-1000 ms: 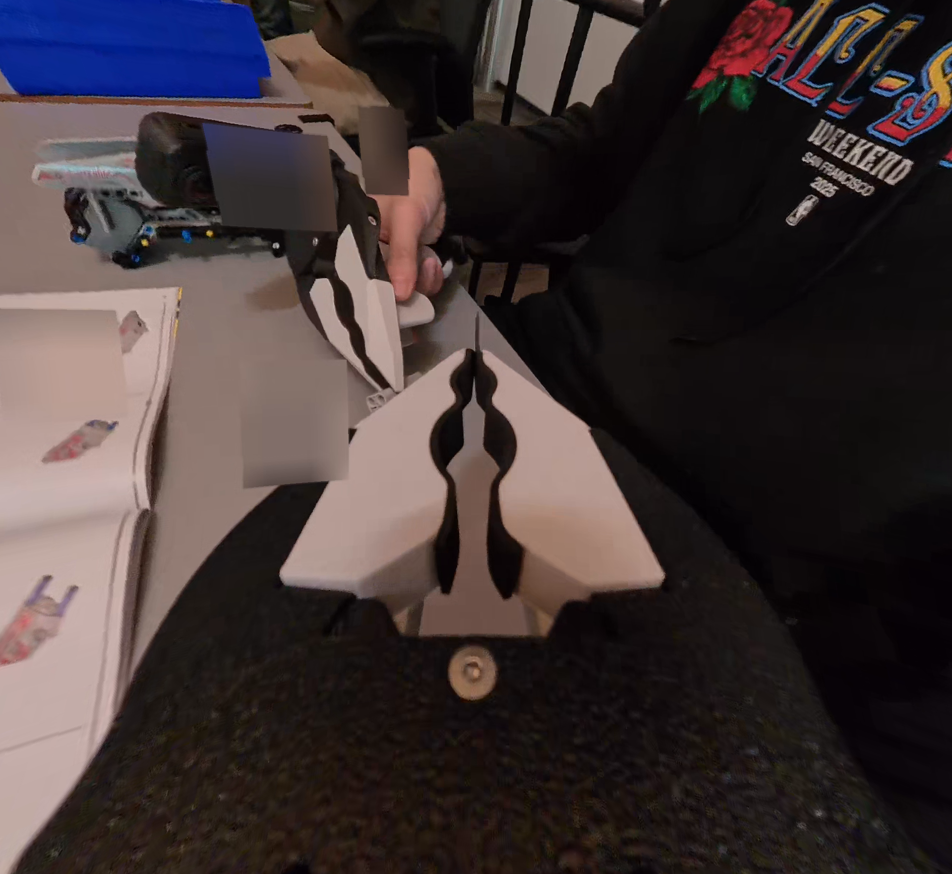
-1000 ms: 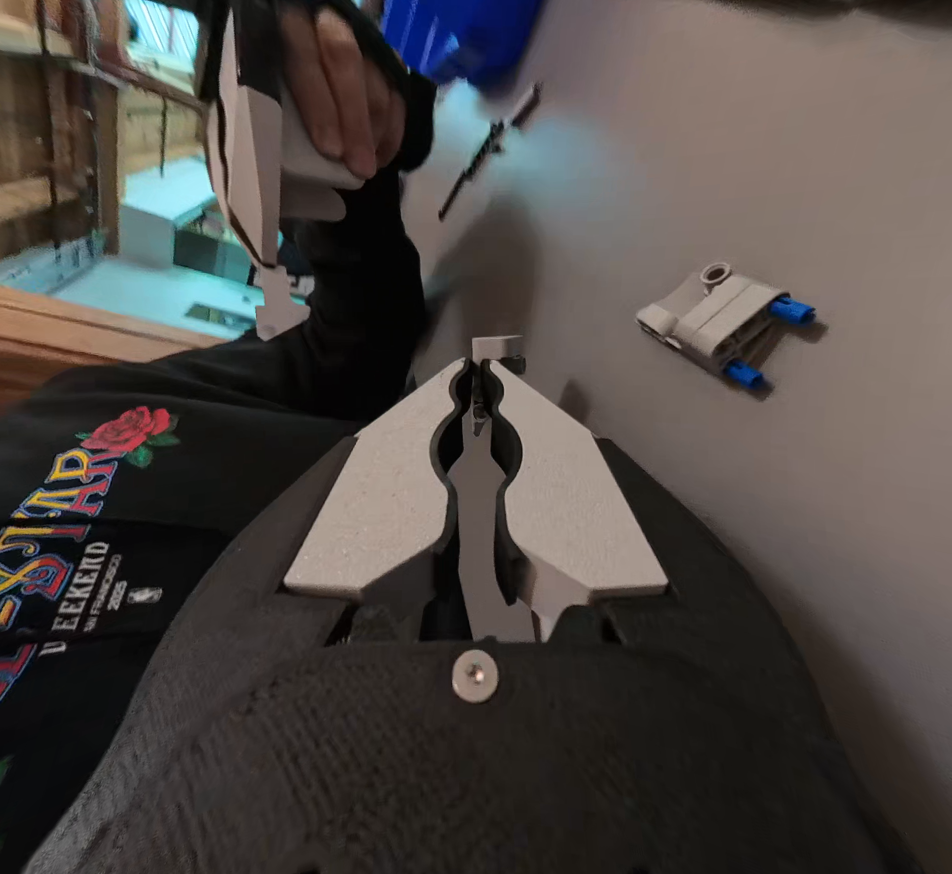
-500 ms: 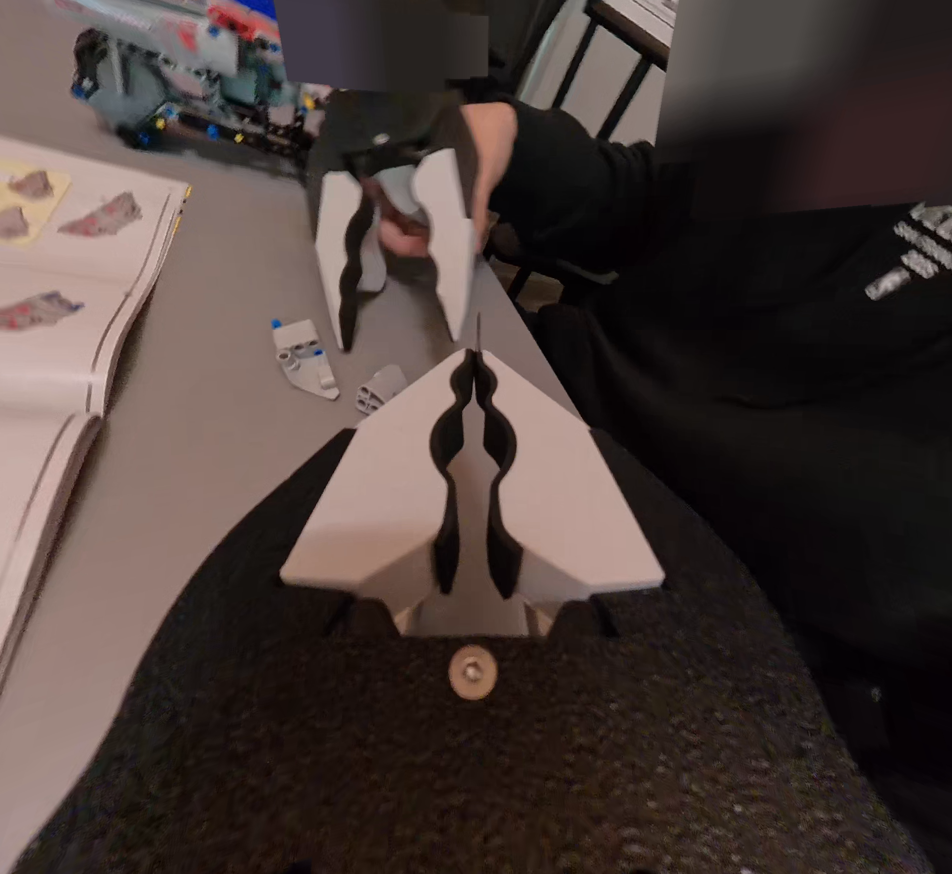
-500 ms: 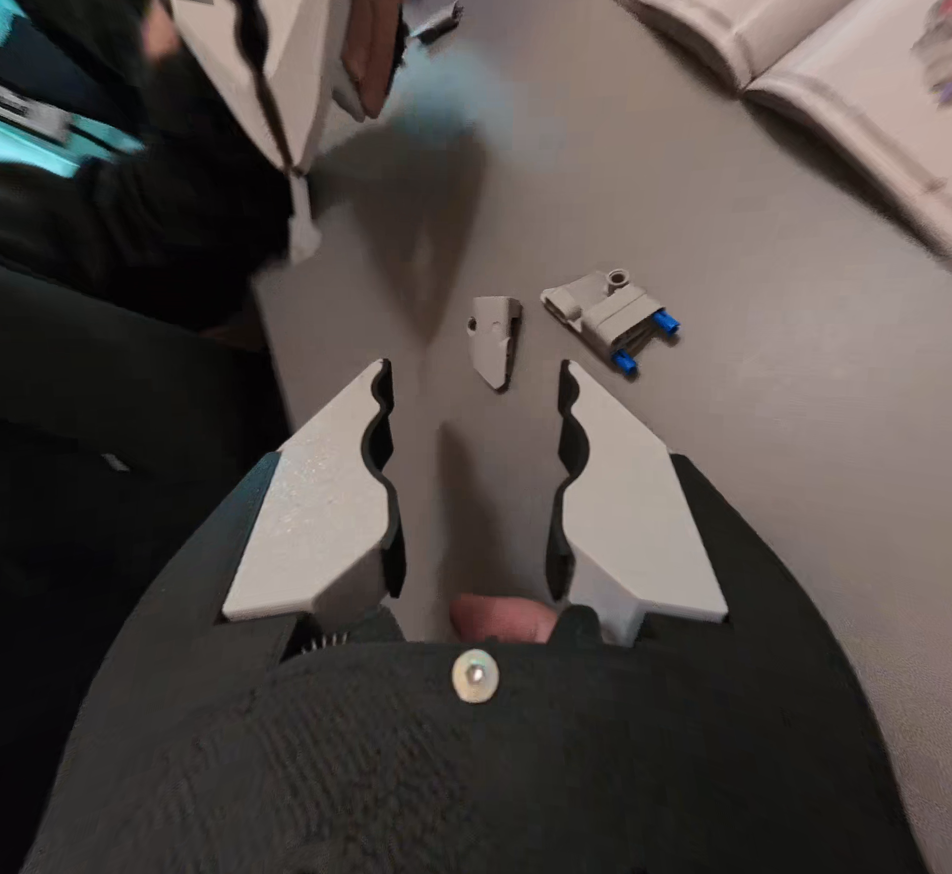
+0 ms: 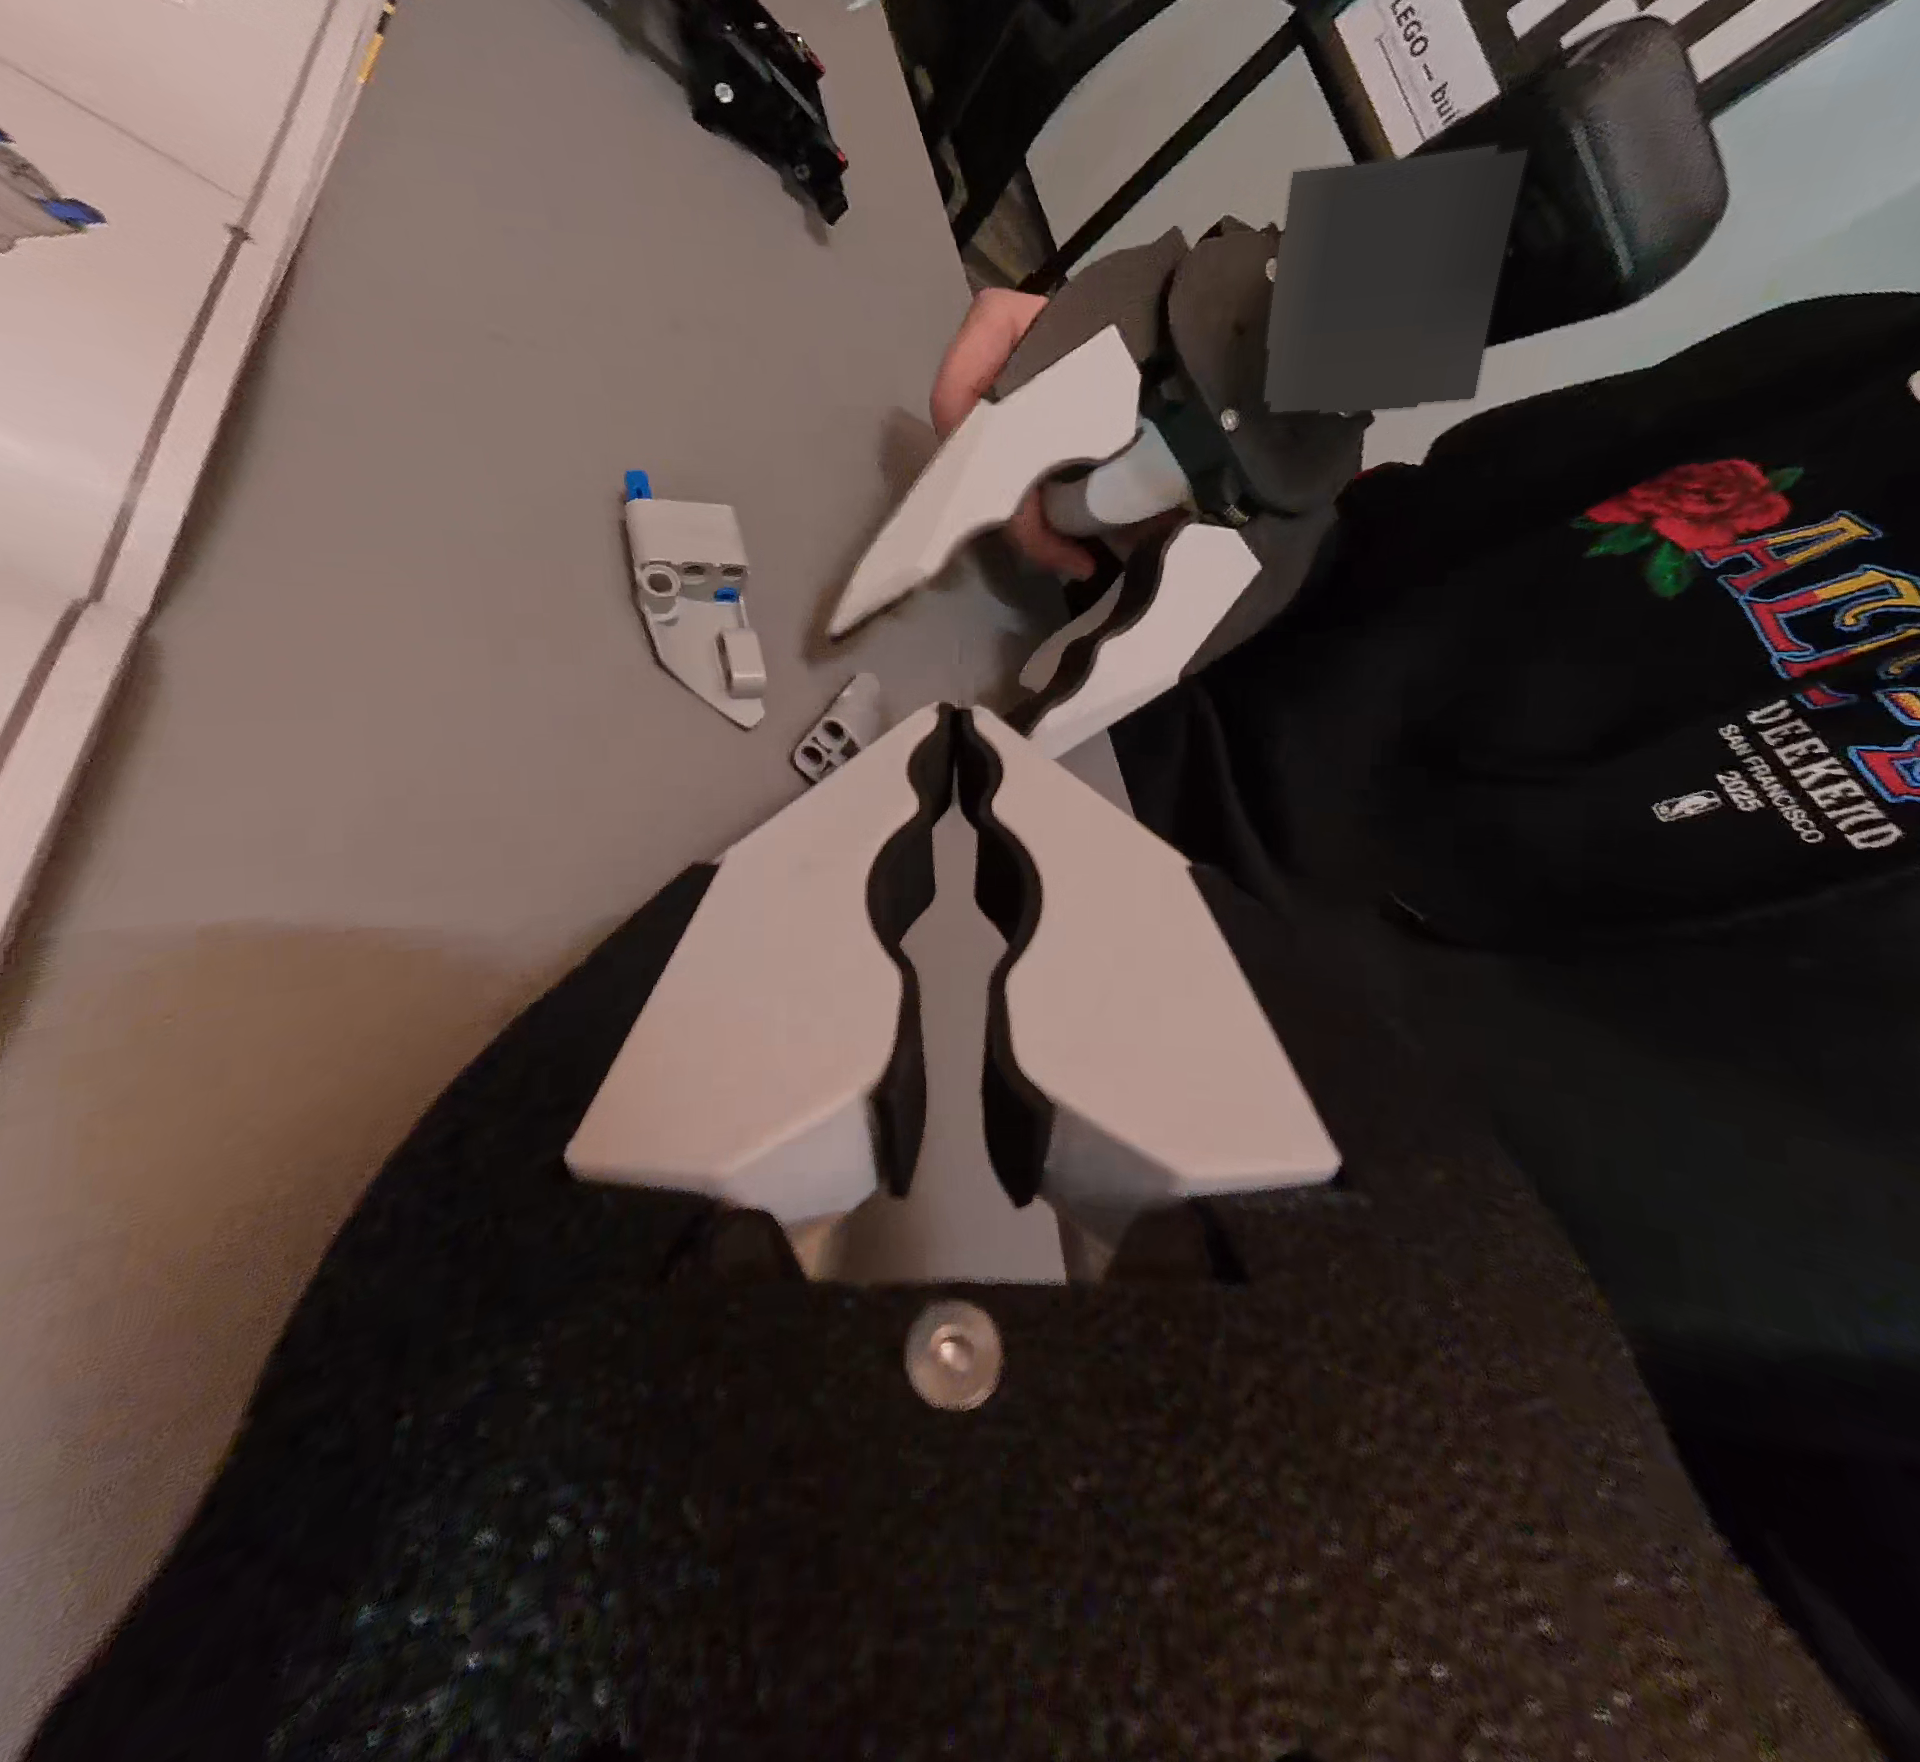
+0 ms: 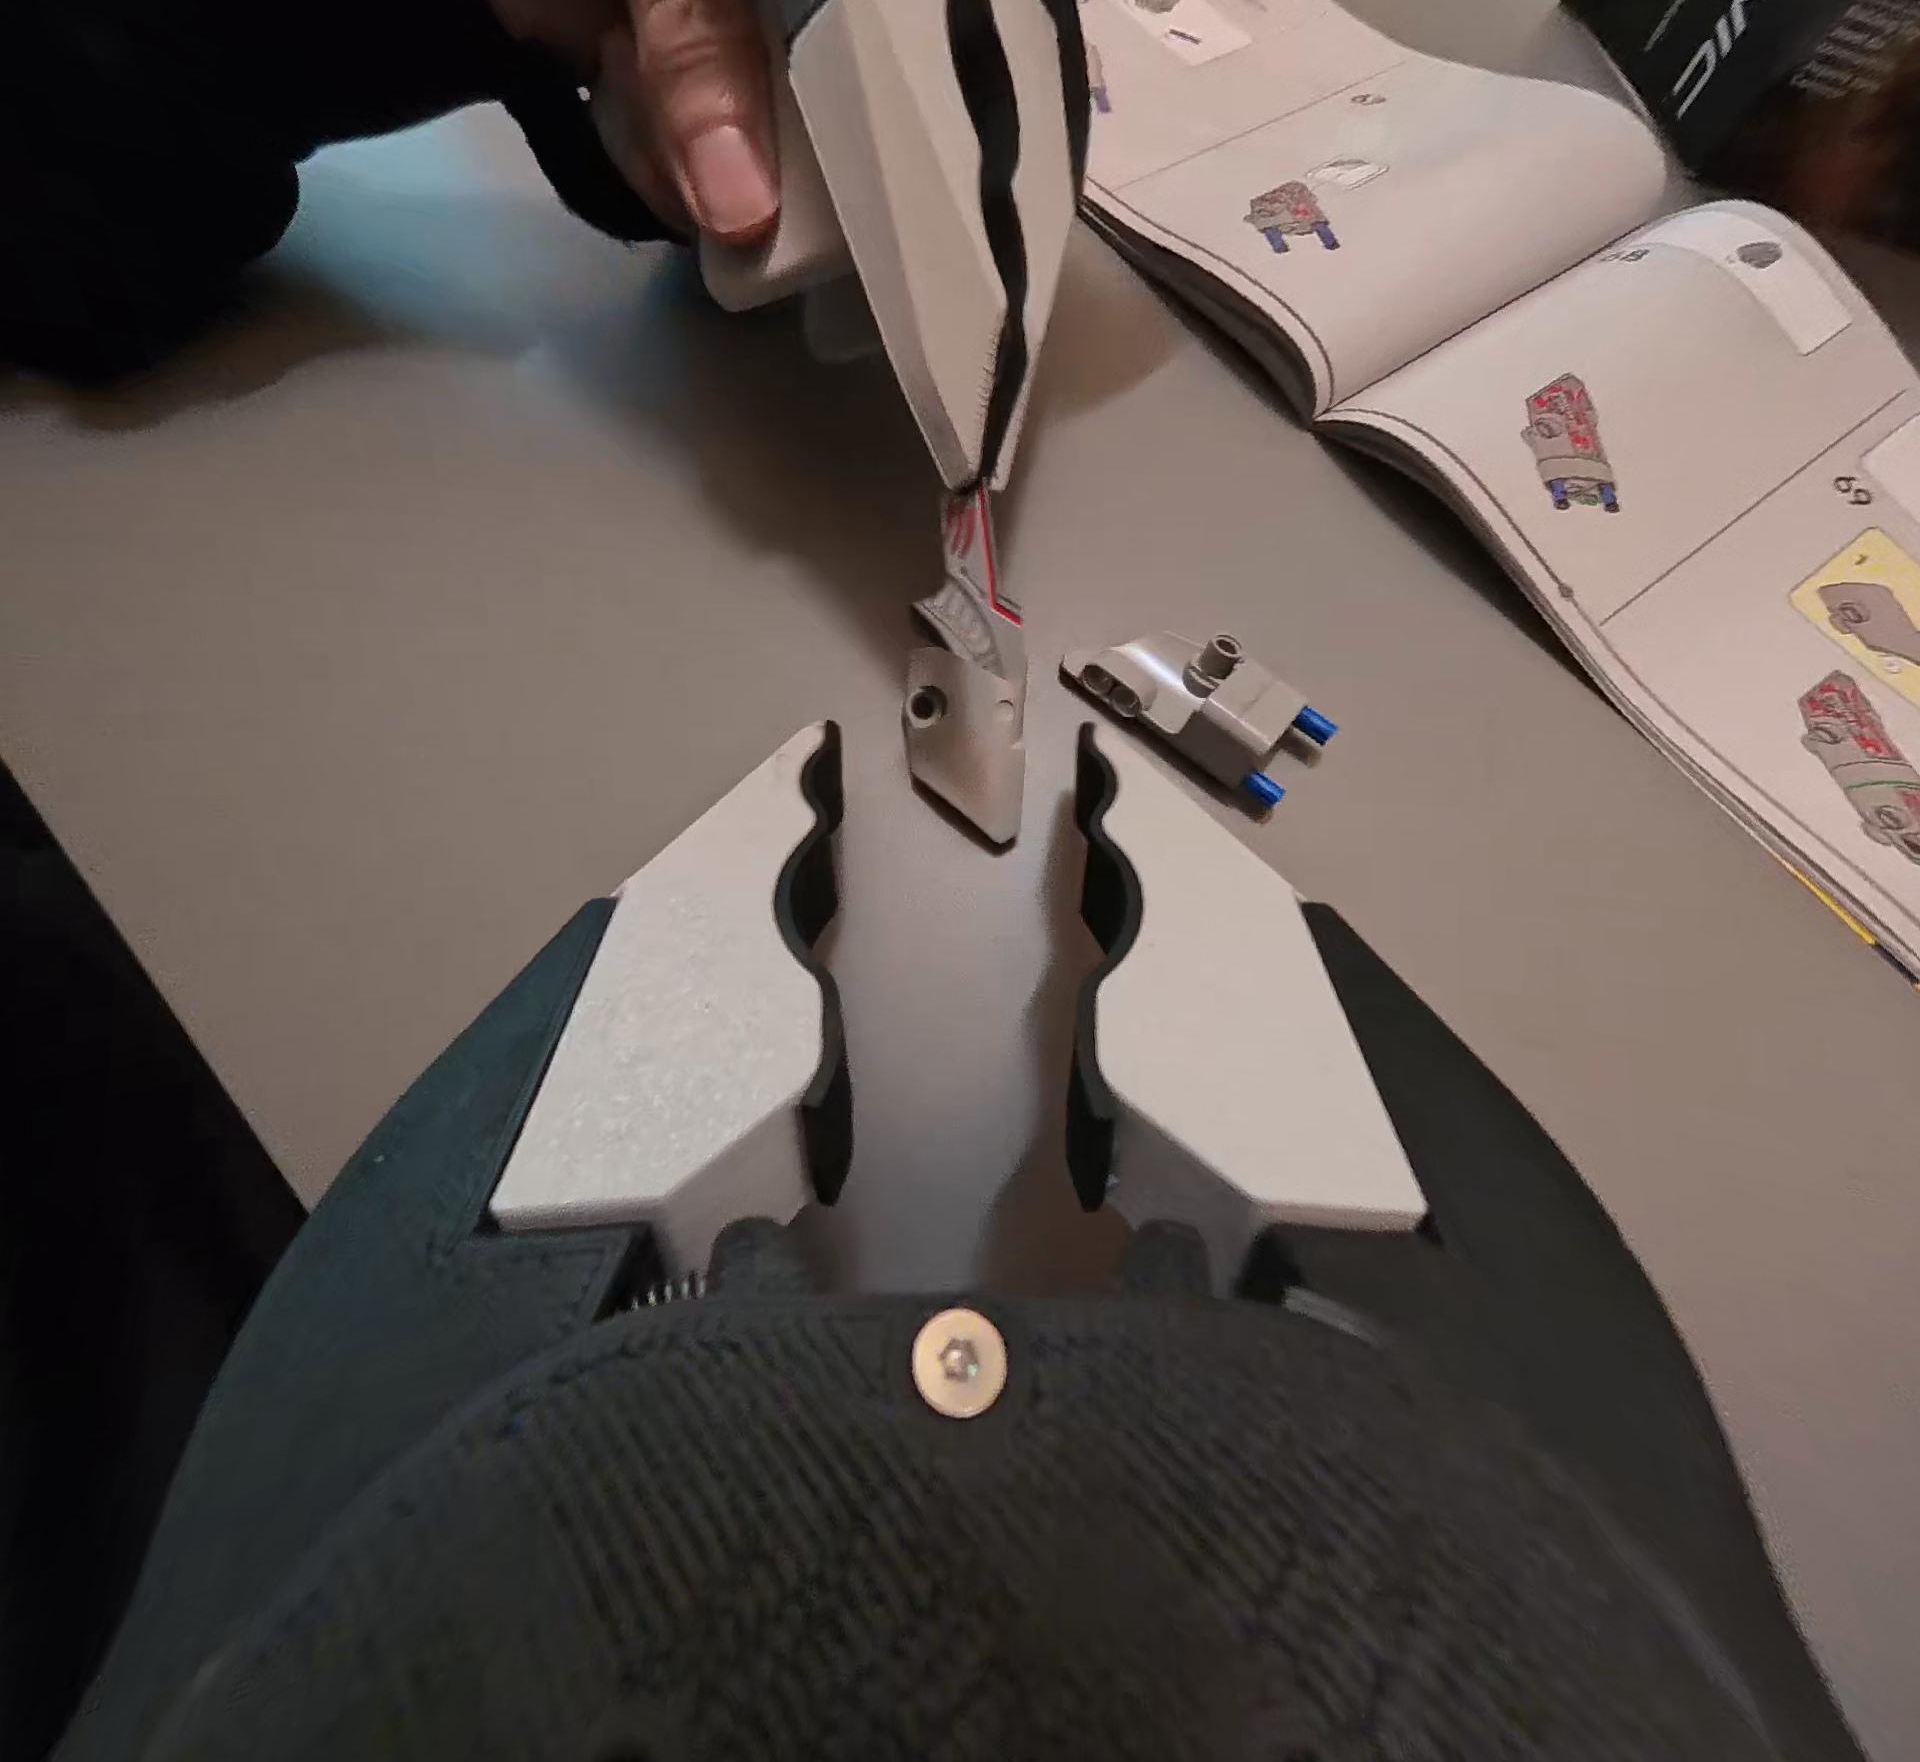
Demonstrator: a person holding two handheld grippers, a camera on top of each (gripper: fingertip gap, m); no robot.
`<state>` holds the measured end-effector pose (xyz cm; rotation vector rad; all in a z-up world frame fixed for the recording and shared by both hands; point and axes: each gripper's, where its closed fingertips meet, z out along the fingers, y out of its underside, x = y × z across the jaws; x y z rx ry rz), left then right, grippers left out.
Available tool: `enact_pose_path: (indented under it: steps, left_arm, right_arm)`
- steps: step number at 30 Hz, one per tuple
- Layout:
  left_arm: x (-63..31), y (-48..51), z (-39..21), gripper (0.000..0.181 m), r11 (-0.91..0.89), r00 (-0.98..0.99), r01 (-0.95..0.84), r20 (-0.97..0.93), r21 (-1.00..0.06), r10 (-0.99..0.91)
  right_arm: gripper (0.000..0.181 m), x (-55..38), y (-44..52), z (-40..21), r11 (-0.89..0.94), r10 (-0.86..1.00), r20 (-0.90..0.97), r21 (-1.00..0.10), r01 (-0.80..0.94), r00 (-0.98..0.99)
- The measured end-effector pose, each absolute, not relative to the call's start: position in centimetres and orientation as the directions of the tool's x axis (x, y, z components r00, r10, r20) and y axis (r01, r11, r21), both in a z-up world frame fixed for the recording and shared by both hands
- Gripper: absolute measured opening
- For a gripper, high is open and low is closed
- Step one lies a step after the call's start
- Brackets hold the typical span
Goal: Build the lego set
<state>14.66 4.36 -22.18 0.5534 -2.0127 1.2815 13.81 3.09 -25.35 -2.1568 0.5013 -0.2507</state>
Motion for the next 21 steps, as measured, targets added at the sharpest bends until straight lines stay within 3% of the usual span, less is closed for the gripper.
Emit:
enact_pose_path:
  steps: [3, 7, 12, 14, 19, 21]
  left_arm:
    - [14.4, 4.1, -22.1, 0.000, 0.420, -0.673, -0.651, 0.737, -0.633, 0.066]
    - [13.9, 4.1, -22.8, 0.000, 0.460, -0.673, -0.627, 0.734, -0.629, 0.086]
    - [14.4, 4.3, -22.7, 0.000, 0.453, -0.670, -0.632, 0.737, -0.629, 0.090]
    - [14.6, 4.4, -22.6, 0.000, 0.434, -0.658, -0.652, 0.748, -0.622, 0.084]
    - [16.1, 4.5, -22.7, 0.000, 0.345, -0.617, -0.739, 0.787, -0.579, 0.000]
    - [16.5, 4.5, -22.8, 0.000, 0.280, -0.574, -0.793, 0.817, -0.541, -0.048]
  right_arm:
    - [0.029, 13.8, 3.0, -26.4, -0.594, -0.407, 0.021, -0.765, -0.248, 0.913]
    - [0.018, 13.3, 3.2, -26.6, -0.649, -0.245, 0.086, -0.754, -0.097, 0.966]
    - [0.016, 15.7, 2.4, -26.6, -0.663, -0.229, 0.142, -0.747, -0.048, 0.963]
    - [0.018, 16.2, 2.1, -26.6, -0.660, -0.227, 0.160, -0.751, -0.031, 0.961]
    - [0.044, 15.5, 1.6, -26.4, -0.654, -0.253, 0.132, -0.753, -0.069, 0.958]
    - [0.044, 15.3, 1.7, -26.4, -0.646, -0.280, 0.137, -0.759, -0.081, 0.950]
